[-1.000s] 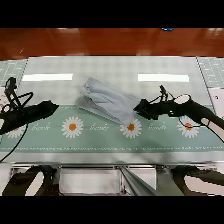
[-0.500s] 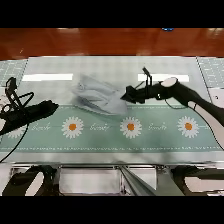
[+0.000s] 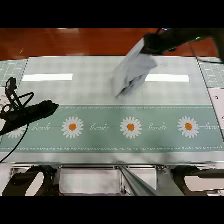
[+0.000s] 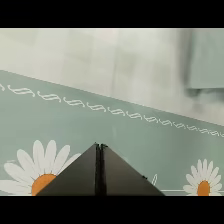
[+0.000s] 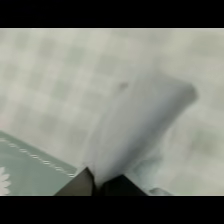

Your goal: Fold the shirts.

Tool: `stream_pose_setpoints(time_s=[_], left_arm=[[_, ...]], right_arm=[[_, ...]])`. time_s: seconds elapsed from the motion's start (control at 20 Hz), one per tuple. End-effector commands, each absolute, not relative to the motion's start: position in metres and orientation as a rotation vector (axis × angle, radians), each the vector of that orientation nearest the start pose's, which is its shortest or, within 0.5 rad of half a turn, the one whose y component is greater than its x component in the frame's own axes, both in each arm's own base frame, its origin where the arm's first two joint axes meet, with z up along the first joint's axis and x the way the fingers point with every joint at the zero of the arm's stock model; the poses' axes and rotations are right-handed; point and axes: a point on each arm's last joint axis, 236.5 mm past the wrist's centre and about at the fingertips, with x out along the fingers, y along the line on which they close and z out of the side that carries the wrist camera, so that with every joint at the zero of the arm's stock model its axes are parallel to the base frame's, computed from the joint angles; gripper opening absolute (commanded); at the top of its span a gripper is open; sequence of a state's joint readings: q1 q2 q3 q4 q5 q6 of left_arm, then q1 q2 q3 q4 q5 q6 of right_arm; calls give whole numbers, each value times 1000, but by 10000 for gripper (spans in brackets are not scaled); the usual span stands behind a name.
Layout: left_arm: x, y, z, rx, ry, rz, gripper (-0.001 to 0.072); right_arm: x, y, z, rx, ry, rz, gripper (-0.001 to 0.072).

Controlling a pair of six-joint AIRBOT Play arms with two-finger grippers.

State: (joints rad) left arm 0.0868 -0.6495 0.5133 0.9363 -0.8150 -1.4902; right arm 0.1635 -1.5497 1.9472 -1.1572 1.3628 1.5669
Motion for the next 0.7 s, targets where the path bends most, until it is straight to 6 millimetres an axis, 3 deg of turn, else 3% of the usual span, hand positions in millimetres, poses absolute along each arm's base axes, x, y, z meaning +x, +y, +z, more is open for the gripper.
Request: stream_pose_setpoints(time_s=[0.0, 0.15, 0.35, 0.45, 0.65], left_arm=[[298, -79, 34, -600, 884, -180, 17], [298, -79, 34, -602, 884, -181, 16], [298, -79, 34, -603, 884, -181, 16], [298, -79, 34, -603, 884, -182, 16], [298, -79, 35, -603, 884, -181, 16]], right_arm=[[460, 90, 220, 186, 976, 312, 20], [456, 15, 232, 266, 945, 171, 20], [447, -66, 240, 474, 901, 58, 19], [429, -98, 238, 548, 922, 15, 19], [387, -142, 232, 604, 980, -65, 19]])
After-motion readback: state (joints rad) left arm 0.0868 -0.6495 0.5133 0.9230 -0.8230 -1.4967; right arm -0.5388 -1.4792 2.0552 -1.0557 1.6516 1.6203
